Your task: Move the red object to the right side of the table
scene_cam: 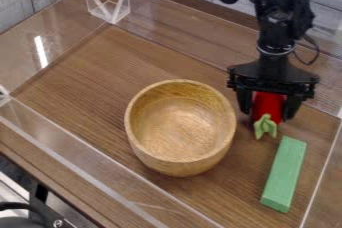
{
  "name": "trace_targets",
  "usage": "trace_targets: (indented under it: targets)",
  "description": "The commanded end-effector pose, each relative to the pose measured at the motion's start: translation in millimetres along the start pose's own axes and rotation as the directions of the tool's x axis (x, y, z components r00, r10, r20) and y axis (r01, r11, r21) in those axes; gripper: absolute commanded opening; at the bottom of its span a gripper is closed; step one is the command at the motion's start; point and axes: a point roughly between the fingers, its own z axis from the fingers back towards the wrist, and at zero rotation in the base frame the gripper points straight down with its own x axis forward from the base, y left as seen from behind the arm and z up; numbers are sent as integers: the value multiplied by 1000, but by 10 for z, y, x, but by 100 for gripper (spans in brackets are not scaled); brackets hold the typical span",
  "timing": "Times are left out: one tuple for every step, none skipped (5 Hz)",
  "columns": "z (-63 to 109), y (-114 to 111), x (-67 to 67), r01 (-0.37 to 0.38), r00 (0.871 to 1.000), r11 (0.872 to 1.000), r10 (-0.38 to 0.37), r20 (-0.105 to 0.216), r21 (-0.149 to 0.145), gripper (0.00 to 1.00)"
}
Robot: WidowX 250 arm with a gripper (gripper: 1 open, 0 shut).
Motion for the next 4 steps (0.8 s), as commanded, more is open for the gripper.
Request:
trace_targets:
  targets:
    - [-60,-88,51,51,998,999,-51,42,-17,100]
    - [-106,-189,76,100,994,995,-99,53,-20,0]
    - [-145,-349,117,134,989,991,-132,61,-18,100]
    - [-178,-486,117,155,985,988,-153,79,-13,100]
